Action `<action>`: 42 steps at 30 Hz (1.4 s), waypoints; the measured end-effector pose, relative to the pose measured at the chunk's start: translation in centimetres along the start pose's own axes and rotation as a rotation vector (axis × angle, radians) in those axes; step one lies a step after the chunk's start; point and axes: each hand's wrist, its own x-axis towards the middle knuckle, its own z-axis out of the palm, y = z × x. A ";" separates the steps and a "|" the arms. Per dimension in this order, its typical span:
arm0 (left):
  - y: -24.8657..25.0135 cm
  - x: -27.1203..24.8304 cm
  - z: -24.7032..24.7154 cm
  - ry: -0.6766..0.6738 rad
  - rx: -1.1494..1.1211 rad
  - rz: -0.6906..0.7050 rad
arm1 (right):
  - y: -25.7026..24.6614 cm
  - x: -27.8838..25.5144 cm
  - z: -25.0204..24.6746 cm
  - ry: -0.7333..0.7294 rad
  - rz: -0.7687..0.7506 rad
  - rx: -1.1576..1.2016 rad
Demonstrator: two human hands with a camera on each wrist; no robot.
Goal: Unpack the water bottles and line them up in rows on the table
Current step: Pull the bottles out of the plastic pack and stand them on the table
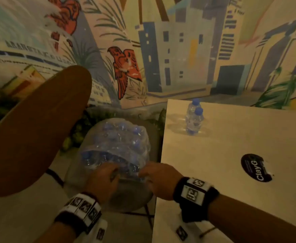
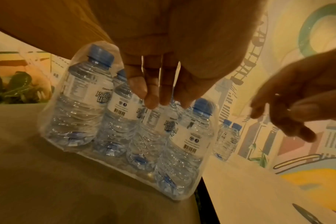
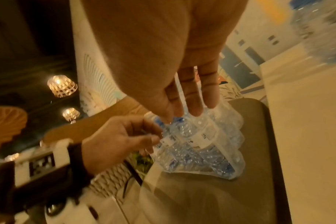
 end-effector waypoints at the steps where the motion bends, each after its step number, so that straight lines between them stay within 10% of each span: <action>1: 0.0 0.3 0.1 0.019 0.010 0.055 | -0.4 1.0 0.4 -0.003 -0.017 -0.046; 10: 0.4 2.5 -0.3 0.101 0.099 0.203 | -2.1 5.0 2.1 0.140 -0.093 -0.552; 34: 2.9 6.3 -0.9 -0.026 0.172 0.179 | -1.7 9.7 0.2 0.070 0.029 -0.150; 42: 2.3 6.3 -0.3 -0.001 0.093 0.158 | -1.8 7.5 0.7 0.102 -0.020 -0.414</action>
